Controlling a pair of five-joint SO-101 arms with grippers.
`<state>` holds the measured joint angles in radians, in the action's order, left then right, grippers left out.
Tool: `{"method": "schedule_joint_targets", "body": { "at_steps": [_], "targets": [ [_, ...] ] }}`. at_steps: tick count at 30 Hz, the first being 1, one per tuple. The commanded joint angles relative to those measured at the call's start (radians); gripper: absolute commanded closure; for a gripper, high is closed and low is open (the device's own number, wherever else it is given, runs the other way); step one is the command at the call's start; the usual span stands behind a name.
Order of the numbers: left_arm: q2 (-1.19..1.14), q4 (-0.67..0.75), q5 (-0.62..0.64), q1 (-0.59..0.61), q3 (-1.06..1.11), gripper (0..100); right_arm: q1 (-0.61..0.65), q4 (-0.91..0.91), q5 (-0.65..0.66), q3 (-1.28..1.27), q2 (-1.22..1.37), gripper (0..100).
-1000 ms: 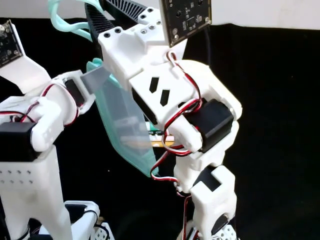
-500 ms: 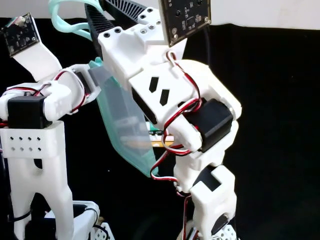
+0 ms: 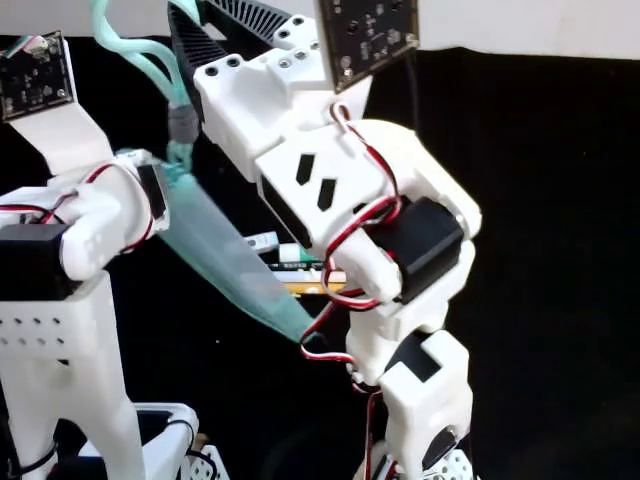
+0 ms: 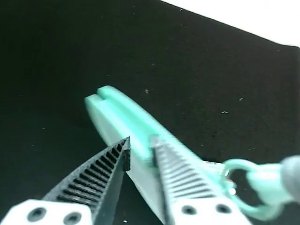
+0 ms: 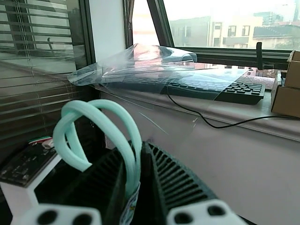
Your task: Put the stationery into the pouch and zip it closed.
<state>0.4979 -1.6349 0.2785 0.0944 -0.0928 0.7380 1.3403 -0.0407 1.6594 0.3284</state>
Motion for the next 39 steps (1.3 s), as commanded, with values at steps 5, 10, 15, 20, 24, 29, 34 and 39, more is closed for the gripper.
{"method": "schedule_joint_targets", "body": {
  "at_steps": [5, 10, 15, 20, 24, 29, 34, 39],
  "targets": [
    [-0.015, -0.069, -0.109, -0.013, 0.002, 99, 0.012, 0.002, -0.003, 0.028, -0.007, 99.2],
    [-0.015, -0.092, -0.281, -0.088, -0.001, 99, 0.01, 0.002, -0.003, 0.028, -0.007, 99.2],
    [-0.013, -0.107, -0.428, -0.136, -0.007, 99, -0.025, 0.002, -0.006, 0.03, -0.01, 99.2],
    [0.05, -0.11, -0.534, -0.139, 0.002, 99, -0.097, -0.002, -0.008, 0.03, -0.012, 99.2],
    [0.122, -0.115, -0.585, -0.134, 0.004, 99, -0.165, -0.005, -0.008, 0.03, -0.012, 99.2],
    [0.174, -0.124, -0.635, -0.134, 0.031, 99, -0.237, -0.005, -0.008, 0.03, -0.01, 99.2],
    [0.231, -0.124, -0.692, -0.136, 0.154, 99, -0.259, 0.001, -0.008, 0.027, -0.008, 99.2],
    [0.325, -0.124, -0.778, -0.139, 0.236, 99, -0.259, -0.005, -0.008, 0.019, -0.001, 99.2]
  ]
}}
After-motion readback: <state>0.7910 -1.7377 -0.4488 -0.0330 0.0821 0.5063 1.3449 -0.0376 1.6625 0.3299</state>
